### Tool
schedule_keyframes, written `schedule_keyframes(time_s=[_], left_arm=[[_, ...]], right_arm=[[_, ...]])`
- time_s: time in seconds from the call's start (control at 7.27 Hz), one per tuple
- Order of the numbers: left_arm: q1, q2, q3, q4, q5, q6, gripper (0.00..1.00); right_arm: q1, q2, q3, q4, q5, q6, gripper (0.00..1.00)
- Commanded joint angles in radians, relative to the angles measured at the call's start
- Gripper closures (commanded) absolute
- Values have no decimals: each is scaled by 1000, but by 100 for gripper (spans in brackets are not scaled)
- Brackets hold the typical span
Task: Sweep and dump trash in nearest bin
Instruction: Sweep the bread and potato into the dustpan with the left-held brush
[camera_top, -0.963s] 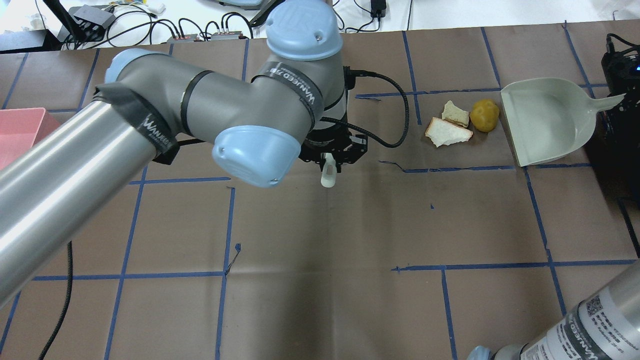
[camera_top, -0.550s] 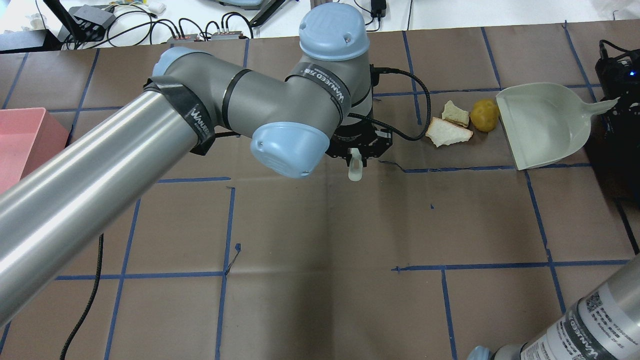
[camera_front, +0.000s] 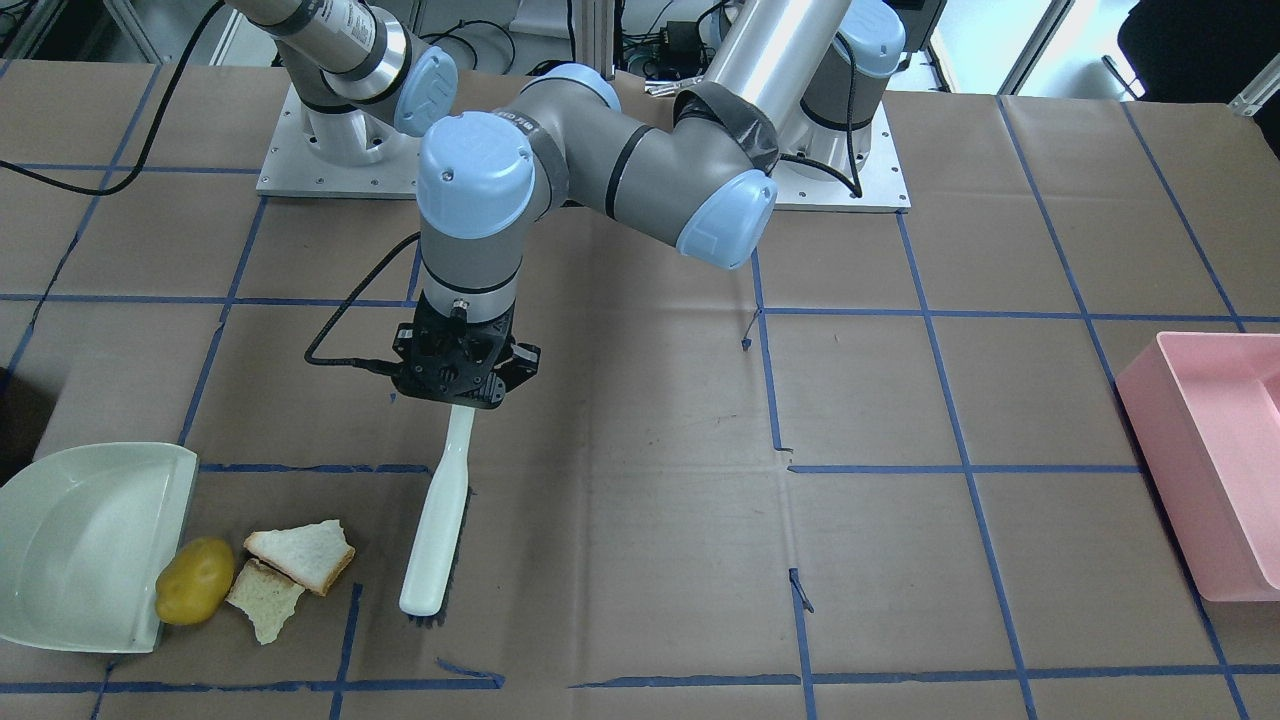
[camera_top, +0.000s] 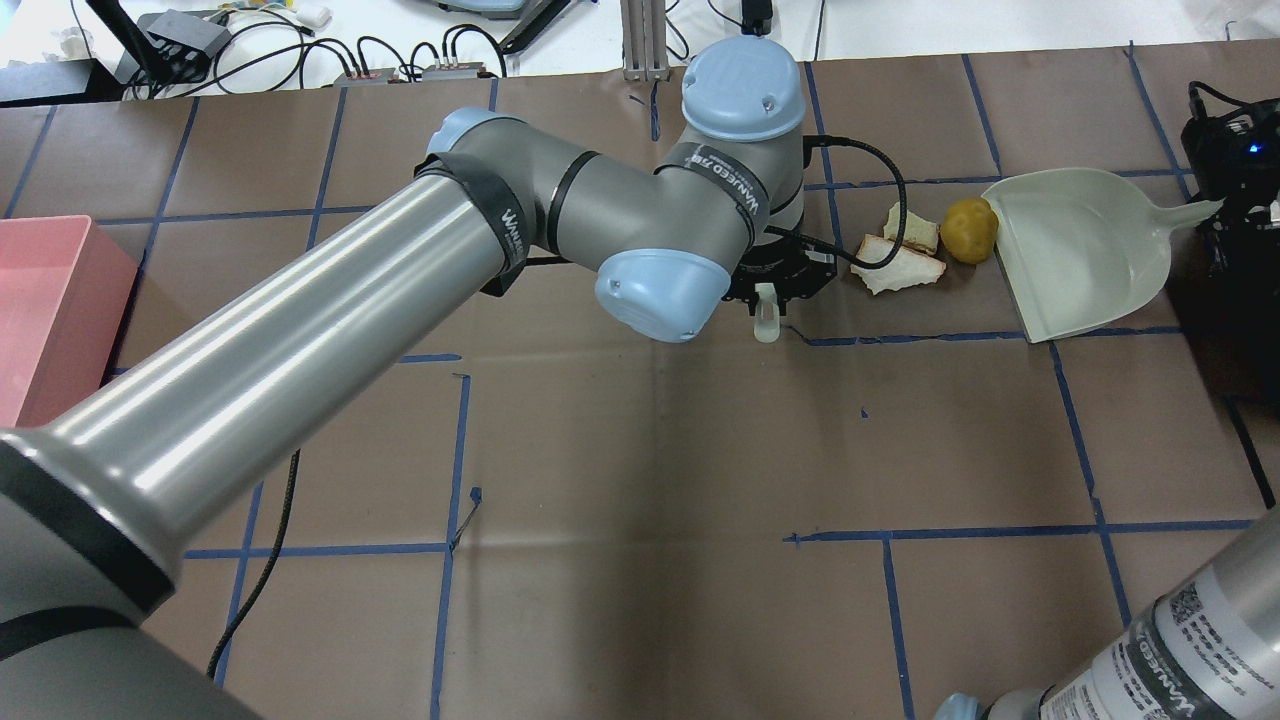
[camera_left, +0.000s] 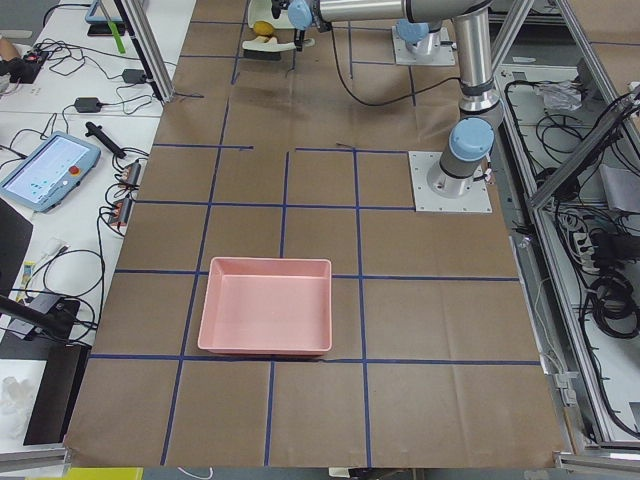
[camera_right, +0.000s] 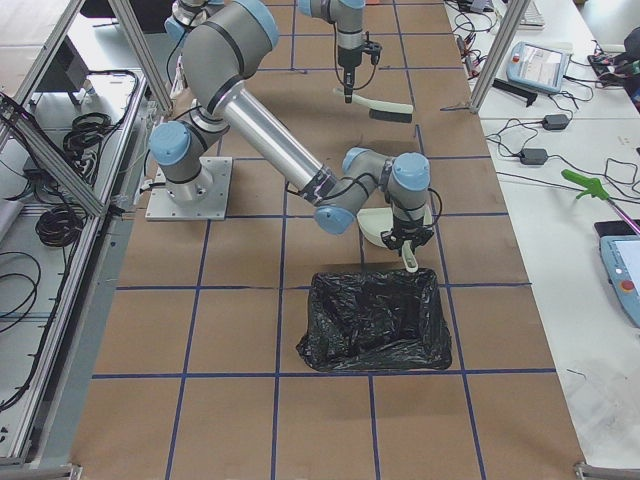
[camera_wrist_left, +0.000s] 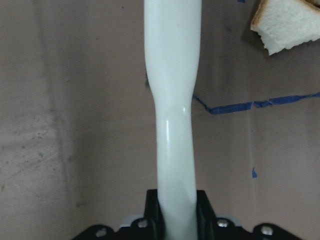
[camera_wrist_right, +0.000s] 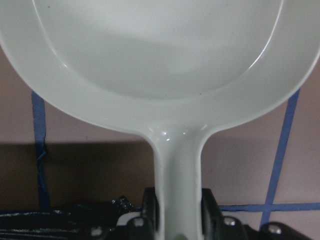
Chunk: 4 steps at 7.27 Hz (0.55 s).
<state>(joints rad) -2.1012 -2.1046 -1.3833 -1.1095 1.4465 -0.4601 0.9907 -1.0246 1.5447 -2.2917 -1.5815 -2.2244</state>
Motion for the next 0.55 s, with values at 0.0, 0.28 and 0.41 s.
schedule_keyframes(time_s=[0.0,0.28,0.41], left_arm=[[-43,-118,207,-170,33,-68,100],[-106,-246,395,-248,144,-68,100],[-121,-276,452,-281,176,-68,100]], right_arm=[[20,1,0,0,-2,5,100],[25,1,0,0,-2,15,100],[25,1,0,3,-2,20,100]])
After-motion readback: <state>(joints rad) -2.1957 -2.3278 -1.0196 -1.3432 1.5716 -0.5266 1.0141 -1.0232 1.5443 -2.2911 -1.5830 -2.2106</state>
